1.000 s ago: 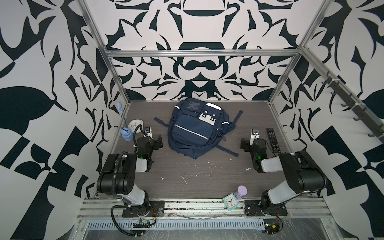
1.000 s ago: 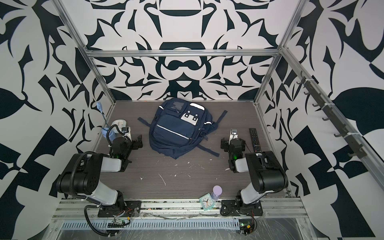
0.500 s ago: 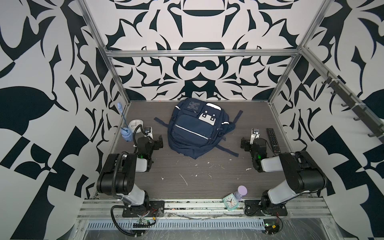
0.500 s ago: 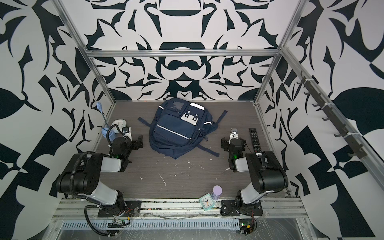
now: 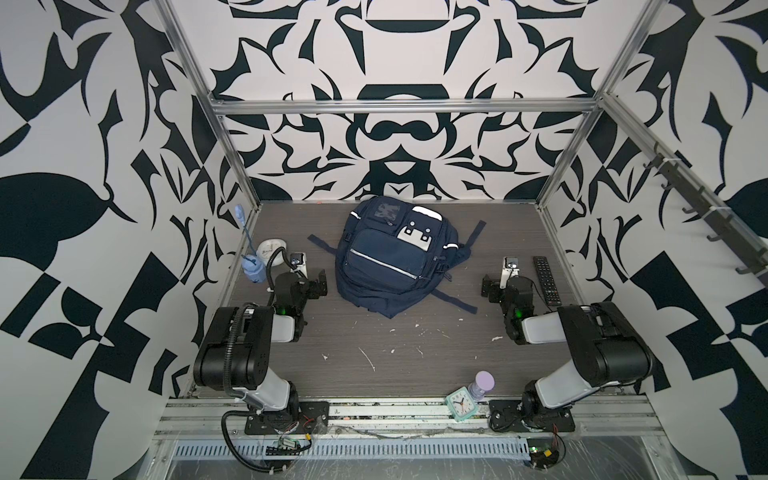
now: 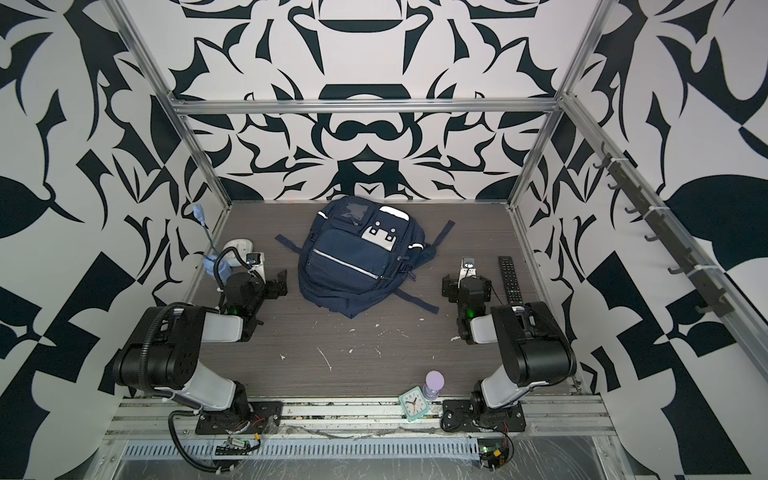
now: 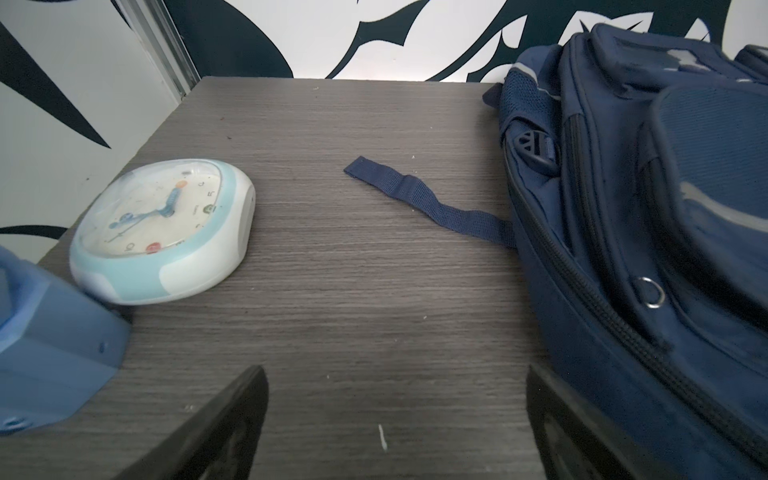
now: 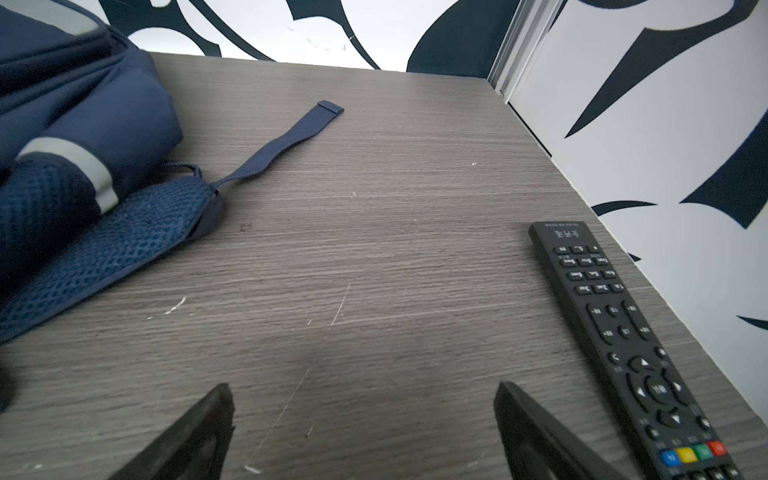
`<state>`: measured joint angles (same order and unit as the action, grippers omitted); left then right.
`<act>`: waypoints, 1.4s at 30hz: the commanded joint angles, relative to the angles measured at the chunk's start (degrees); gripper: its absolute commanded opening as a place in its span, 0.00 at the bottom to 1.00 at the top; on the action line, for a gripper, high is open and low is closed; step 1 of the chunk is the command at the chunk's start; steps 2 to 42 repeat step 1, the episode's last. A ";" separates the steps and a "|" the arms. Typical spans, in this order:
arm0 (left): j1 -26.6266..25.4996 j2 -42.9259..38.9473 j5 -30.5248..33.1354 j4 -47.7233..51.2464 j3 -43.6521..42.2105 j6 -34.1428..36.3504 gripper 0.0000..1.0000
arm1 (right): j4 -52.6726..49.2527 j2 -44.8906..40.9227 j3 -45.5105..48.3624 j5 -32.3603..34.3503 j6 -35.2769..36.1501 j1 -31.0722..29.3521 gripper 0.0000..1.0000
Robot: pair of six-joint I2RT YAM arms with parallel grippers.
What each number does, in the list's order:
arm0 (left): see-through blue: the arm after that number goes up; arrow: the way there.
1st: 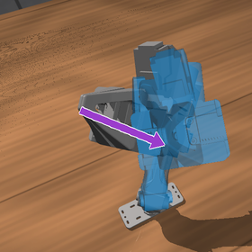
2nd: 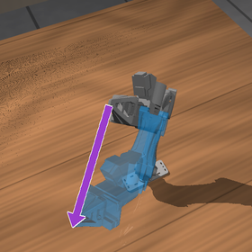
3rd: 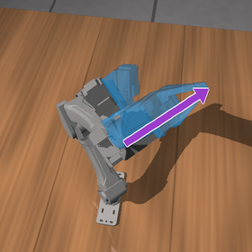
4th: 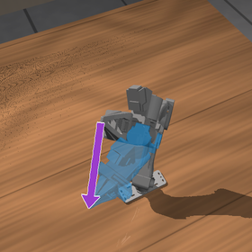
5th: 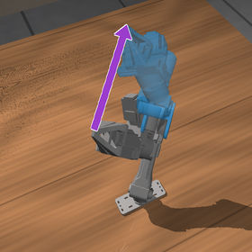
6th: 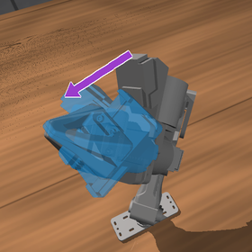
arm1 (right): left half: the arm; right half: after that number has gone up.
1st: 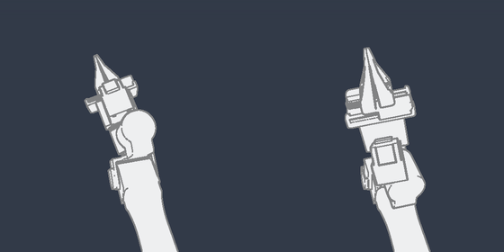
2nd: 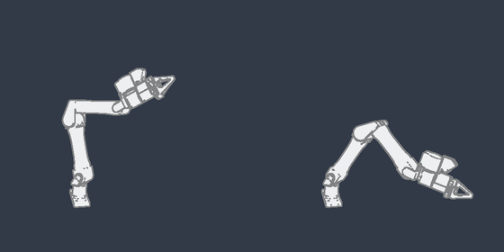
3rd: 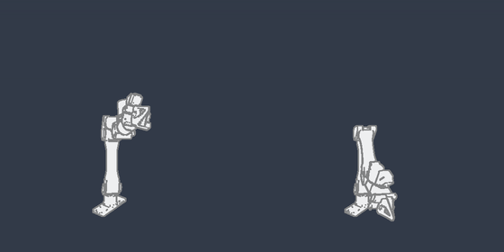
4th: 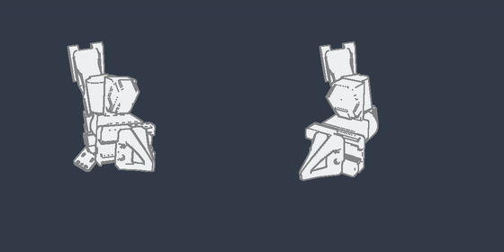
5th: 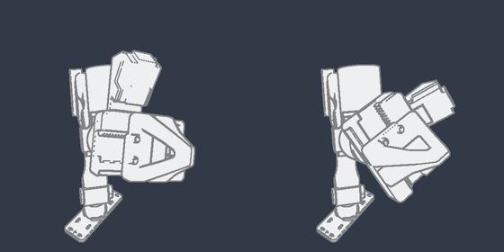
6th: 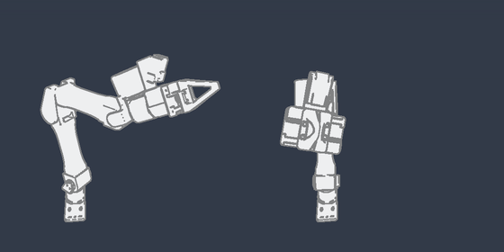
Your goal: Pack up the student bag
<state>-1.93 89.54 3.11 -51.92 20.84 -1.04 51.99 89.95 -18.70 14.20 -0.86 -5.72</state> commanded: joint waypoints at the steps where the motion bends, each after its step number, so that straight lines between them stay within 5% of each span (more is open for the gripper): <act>1: -0.09 0.03 -0.74 -0.54 0.61 0.60 0.99 | 0.78 -0.92 -1.43 0.81 -0.22 0.01 0.99; 42: -0.09 0.03 -0.74 -0.54 0.61 0.60 0.99 | 0.78 -0.92 -1.43 0.81 -0.22 0.01 0.99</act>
